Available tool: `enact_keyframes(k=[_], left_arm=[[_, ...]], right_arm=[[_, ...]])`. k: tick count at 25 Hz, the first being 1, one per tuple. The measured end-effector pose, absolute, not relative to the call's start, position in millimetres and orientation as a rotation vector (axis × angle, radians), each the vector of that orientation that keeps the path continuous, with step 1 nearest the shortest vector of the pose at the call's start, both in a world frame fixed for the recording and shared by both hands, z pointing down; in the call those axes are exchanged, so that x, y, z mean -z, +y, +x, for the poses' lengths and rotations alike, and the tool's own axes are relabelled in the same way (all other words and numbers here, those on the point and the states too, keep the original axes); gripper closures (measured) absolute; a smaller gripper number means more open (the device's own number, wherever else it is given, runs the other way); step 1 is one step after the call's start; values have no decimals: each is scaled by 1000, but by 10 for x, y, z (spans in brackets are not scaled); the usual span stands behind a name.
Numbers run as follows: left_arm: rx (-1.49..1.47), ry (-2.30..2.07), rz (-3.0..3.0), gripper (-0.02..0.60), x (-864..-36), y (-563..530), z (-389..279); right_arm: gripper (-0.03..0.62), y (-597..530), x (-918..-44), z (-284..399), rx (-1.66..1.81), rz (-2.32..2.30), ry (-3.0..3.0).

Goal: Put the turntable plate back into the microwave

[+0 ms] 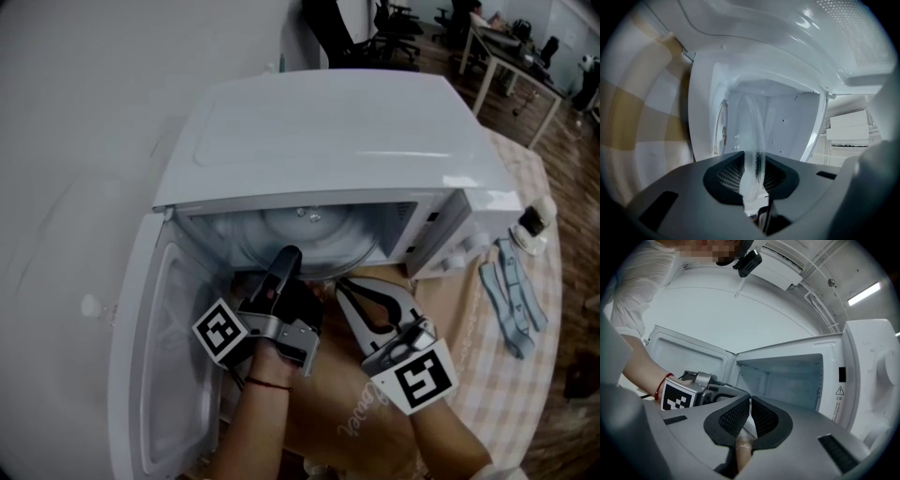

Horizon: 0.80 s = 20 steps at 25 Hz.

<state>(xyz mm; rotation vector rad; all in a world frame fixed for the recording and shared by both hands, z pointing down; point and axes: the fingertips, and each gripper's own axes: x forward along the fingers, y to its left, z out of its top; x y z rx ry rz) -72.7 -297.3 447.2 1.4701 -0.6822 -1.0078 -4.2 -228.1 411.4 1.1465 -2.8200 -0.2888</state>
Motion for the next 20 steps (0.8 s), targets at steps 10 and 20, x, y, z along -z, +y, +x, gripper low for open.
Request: enact_keyframes(k=[10,20], left_arm=[[1002,-680,1477,511,-4477,-3035,-706],[989,-694,1471,511,-4518,-3028,-727]], right_arm=[[559,-2333,-4351,-187,869,859,-2216],[559,-2424,-4364,-241,1140,637,-1871]])
